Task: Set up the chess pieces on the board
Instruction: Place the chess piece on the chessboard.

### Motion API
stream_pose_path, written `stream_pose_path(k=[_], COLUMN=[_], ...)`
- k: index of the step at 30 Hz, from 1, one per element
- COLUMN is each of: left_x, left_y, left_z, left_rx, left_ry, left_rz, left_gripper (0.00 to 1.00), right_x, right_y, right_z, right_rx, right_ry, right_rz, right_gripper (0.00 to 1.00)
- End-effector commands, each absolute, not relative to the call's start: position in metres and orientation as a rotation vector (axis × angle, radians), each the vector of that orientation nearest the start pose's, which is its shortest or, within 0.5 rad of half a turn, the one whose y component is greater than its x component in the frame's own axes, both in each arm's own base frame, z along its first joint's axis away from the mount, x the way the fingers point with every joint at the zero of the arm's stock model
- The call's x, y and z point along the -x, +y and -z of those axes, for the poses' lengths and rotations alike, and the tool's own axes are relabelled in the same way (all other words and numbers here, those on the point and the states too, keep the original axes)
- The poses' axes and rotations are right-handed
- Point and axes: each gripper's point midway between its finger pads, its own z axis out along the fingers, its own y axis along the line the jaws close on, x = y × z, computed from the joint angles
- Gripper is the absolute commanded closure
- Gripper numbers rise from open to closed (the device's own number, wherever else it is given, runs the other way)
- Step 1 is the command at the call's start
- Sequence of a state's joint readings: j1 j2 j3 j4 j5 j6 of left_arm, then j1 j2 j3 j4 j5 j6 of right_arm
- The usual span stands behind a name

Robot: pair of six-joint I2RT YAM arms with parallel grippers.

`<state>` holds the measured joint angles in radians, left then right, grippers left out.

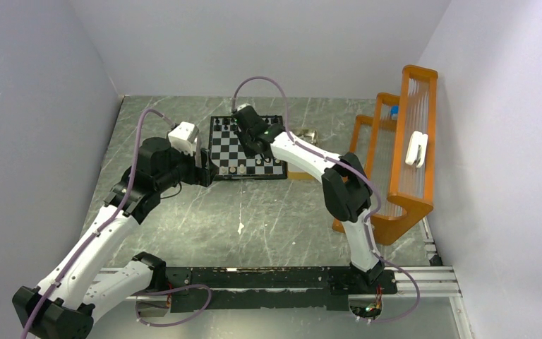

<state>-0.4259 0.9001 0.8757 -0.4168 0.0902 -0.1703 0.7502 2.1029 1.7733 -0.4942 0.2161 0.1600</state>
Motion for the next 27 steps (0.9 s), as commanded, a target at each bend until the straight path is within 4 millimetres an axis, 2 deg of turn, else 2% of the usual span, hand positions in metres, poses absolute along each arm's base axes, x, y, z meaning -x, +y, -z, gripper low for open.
stream_pose_path(k=[1, 15, 27], left_x=[-0.273, -0.273, -0.273], left_y=[-0.143, -0.143, -0.145], left_z=[-0.236, -0.236, -0.237], left_rx=[-0.298, -0.297, -0.303], left_ry=[2.005, 2.002, 2.001], left_rz=[0.453, 0.454, 0.462], left_gripper=[0.15, 0.15, 0.16], right_x=[-0.416, -0.408, -0.412], right_y=[0.352, 0.364, 0.36], right_z=[-0.105, -0.077, -0.049], right_rx=[0.599, 0.648, 0.669], right_ry=[2.319, 2.363, 2.399], right_rz=[-0.147, -0.119, -0.045], right_gripper=[0.87, 0.85, 0.85])
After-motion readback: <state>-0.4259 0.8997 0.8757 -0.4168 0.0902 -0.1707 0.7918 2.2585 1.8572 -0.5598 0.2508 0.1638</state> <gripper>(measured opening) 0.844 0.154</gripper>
